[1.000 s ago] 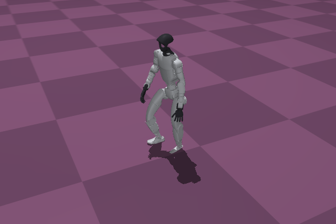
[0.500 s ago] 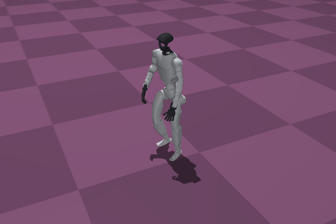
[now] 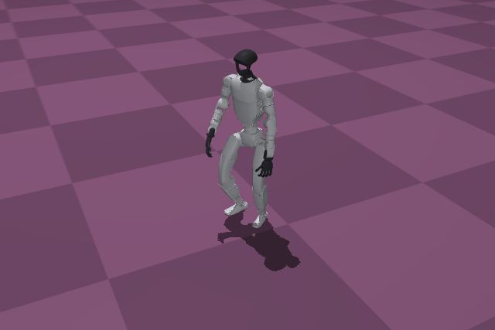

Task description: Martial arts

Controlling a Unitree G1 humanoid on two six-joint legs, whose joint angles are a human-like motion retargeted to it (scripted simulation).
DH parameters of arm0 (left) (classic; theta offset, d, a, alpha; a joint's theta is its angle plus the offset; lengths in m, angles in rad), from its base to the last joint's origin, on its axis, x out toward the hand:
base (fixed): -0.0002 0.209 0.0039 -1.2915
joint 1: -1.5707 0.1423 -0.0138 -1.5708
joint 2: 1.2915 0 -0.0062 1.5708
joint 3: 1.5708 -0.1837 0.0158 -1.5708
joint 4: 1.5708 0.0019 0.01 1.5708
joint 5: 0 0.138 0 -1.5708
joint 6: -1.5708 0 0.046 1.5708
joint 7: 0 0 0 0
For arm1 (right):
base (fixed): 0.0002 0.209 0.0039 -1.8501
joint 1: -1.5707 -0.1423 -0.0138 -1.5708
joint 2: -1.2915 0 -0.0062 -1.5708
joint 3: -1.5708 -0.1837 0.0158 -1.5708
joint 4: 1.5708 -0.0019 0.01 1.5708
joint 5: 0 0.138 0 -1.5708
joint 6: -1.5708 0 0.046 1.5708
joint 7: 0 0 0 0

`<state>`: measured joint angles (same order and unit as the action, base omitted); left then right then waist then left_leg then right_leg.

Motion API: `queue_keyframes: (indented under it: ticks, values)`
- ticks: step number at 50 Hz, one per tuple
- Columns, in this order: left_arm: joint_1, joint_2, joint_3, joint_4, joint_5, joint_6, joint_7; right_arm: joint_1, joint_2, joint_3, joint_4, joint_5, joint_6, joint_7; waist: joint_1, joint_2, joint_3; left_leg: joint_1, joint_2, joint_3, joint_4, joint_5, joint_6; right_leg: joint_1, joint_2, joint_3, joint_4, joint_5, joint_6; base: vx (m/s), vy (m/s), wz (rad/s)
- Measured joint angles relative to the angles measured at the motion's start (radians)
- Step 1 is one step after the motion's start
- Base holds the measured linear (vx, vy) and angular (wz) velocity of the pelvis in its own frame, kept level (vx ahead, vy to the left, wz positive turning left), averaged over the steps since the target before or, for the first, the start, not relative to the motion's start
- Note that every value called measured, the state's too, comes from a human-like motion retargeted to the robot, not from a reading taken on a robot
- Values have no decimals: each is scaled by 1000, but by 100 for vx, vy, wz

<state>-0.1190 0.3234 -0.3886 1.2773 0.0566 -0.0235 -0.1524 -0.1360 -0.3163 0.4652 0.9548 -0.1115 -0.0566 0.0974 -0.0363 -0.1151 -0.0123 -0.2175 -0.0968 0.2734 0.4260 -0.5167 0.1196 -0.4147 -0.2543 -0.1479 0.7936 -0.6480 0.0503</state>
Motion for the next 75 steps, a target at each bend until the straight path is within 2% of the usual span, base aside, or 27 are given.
queue_keyframes:
  ticks: [6,12,20,40,46,52,55,60,68,70,73,75]
  values:
    - [-7,4,4,-7,4,-2,16,1,12,9,14,-3,5,5,-21,-48,-3,78,-92,-24,-154,72,9,-14,-53,28,46,-28,16,0,7,36]
    - [-9,14,4,-40,-11,-12,25,11,22,14,32,-12,9,4,-6,-64,-9,142,-127,-43,-264,126,6,19,-65,30,10,-39,10,0,0,3]
    - [-8,19,-6,-84,-27,-24,30,20,34,25,44,-30,7,-7,10,-57,-4,175,-119,-42,-279,133,5,70,-55,14,-35,-42,4,0,0,0]
    - [-1,24,39,-137,-121,-42,83,12,16,56,58,-102,-3,-21,40,-36,8,165,-91,-33,-201,61,15,103,-43,-18,-43,-55,9,0,0,0]
    - [20,32,42,-147,-155,-44,96,-47,-2,73,14,-123,-14,-2,42,-56,28,206,-122,-39,-255,62,21,39,-104,-68,110,-49,-13,6,6,0]
    - [80,10,31,-127,-161,-38,86,-105,-45,78,-98,-110,-32,10,-5,-78,58,303,-168,-78,-375,98,16,-118,-108,30,293,-12,2,12,6,31]
    - [118,-6,26,-111,-159,-33,78,-134,-60,70,-163,-87,-39,3,-27,-77,61,363,-173,-97,-461,126,13,-202,-90,62,322,22,13,19,2,18]
    - [141,-44,15,-93,-160,-32,79,-158,-60,49,-227,-34,-41,-23,-50,-69,60,411,-160,-118,-462,91,17,-305,-45,106,317,86,37,26,-4,14]
    - [4,-54,11,-147,-248,-53,157,-124,-6,58,-101,70,-19,-45,-57,-67,47,529,-118,-160,-451,43,18,-334,16,154,352,139,47,37,-16,12]
    - [-35,-41,16,-197,-284,-70,176,-101,2,65,-52,88,-14,-40,-61,-67,43,549,-102,-130,-410,36,7,-304,26,154,360,120,34,43,-22,23]
    - [-60,-4,37,-304,-369,-88,197,-60,12,68,20,105,-9,-32,-49,-37,69,420,1,-135,43,-79,-22,-195,94,114,331,77,-18,37,-27,-1]
    - [-54,23,55,-373,-424,-99,208,-20,18,61,57,110,-1,-33,-45,10,68,235,192,-77,537,-33,-49,-166,161,59,313,59,-69,21,-27,2]
